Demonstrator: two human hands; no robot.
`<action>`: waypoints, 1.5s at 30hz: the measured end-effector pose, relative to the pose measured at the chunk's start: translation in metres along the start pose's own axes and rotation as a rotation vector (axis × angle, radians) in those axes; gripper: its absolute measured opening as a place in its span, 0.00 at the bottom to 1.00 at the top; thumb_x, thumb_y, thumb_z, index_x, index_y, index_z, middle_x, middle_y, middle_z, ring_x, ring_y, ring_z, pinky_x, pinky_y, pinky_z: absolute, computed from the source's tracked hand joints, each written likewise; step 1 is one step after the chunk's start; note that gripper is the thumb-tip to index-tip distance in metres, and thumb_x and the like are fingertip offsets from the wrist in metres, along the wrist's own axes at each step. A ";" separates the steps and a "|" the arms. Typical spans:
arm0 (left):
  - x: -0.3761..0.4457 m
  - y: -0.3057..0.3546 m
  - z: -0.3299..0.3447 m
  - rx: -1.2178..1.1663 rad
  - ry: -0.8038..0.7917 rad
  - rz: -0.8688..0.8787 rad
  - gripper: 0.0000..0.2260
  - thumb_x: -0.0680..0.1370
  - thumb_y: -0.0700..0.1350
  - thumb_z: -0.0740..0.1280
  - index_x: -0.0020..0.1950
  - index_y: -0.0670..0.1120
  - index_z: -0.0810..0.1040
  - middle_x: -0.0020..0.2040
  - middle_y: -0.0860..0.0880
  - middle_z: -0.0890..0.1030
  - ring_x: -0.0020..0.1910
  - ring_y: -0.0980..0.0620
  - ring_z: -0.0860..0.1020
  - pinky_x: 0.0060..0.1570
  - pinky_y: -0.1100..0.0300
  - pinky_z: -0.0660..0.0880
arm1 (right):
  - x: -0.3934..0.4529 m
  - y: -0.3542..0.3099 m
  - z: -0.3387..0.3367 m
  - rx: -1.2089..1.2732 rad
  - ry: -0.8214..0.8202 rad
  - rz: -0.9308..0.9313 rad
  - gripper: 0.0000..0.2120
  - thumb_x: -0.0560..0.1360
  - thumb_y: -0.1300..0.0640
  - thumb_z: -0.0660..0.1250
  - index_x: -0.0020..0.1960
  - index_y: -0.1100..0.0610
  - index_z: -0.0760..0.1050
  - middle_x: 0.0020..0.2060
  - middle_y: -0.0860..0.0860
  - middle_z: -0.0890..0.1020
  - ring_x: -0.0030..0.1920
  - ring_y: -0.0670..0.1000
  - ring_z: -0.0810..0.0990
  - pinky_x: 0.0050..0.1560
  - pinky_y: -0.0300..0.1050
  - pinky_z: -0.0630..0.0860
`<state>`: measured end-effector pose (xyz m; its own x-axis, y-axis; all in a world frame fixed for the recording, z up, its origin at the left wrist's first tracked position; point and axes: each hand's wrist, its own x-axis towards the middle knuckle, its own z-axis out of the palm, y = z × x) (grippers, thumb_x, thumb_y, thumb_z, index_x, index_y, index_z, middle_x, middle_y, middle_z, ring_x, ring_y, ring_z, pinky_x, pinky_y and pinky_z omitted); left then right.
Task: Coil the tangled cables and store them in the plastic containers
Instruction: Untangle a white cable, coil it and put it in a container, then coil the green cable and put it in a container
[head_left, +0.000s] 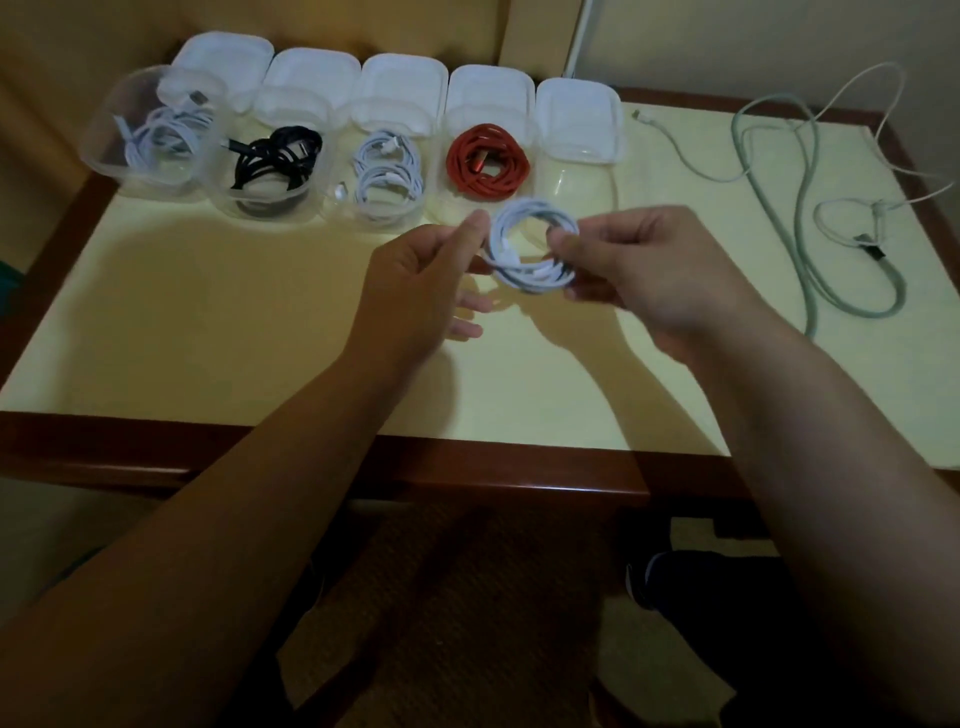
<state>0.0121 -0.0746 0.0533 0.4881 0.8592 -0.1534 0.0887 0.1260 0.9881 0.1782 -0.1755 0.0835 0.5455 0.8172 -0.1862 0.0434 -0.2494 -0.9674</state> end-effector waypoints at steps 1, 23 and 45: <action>0.004 -0.001 -0.003 0.033 0.002 -0.015 0.13 0.81 0.53 0.69 0.52 0.44 0.83 0.42 0.49 0.86 0.33 0.50 0.83 0.29 0.56 0.79 | 0.011 -0.007 0.000 -0.049 0.041 -0.055 0.03 0.77 0.60 0.76 0.48 0.60 0.86 0.38 0.57 0.86 0.38 0.52 0.82 0.43 0.43 0.82; 0.007 -0.062 -0.014 1.327 -0.230 0.383 0.40 0.74 0.77 0.43 0.83 0.61 0.49 0.85 0.48 0.47 0.83 0.43 0.43 0.80 0.41 0.41 | 0.110 -0.020 0.034 -0.855 0.055 -0.248 0.12 0.79 0.45 0.73 0.53 0.53 0.87 0.50 0.48 0.86 0.52 0.48 0.82 0.49 0.39 0.77; -0.024 -0.029 0.203 0.822 -0.324 0.753 0.11 0.77 0.55 0.70 0.52 0.49 0.83 0.47 0.52 0.81 0.45 0.55 0.77 0.48 0.53 0.77 | -0.047 0.067 -0.209 -0.350 0.541 0.119 0.06 0.78 0.52 0.67 0.50 0.49 0.84 0.43 0.46 0.86 0.37 0.43 0.80 0.35 0.40 0.71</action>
<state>0.1739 -0.1991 0.0256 0.8458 0.3979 0.3552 0.1605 -0.8249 0.5419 0.3305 -0.3390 0.0629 0.9037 0.4192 -0.0875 0.1767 -0.5511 -0.8155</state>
